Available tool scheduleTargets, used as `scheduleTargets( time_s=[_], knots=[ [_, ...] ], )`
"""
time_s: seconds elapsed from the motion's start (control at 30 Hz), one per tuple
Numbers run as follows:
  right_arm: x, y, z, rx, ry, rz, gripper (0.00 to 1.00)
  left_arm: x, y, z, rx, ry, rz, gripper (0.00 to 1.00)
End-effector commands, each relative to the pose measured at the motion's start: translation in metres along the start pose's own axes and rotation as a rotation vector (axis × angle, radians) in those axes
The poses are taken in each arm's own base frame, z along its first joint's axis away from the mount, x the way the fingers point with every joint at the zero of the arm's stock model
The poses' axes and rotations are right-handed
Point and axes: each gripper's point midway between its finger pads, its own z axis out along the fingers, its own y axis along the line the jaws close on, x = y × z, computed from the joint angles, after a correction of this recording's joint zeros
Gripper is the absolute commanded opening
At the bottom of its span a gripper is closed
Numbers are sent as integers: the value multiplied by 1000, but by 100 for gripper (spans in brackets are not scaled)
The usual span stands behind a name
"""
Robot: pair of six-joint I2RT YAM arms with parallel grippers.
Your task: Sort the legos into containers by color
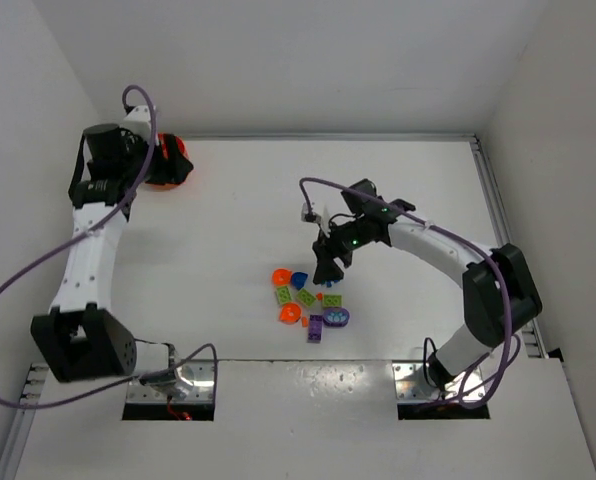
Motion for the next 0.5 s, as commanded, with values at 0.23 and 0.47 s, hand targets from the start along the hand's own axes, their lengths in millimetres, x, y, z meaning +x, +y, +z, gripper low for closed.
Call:
scheduleTargets(
  time_s=[0.23, 0.47],
  knots=[
    [62, 15, 9, 92, 222, -96, 64, 55, -64, -65, 232, 21, 44, 69],
    [62, 13, 47, 124, 221, 26, 64, 43, -62, -72, 188, -17, 25, 71]
  ],
)
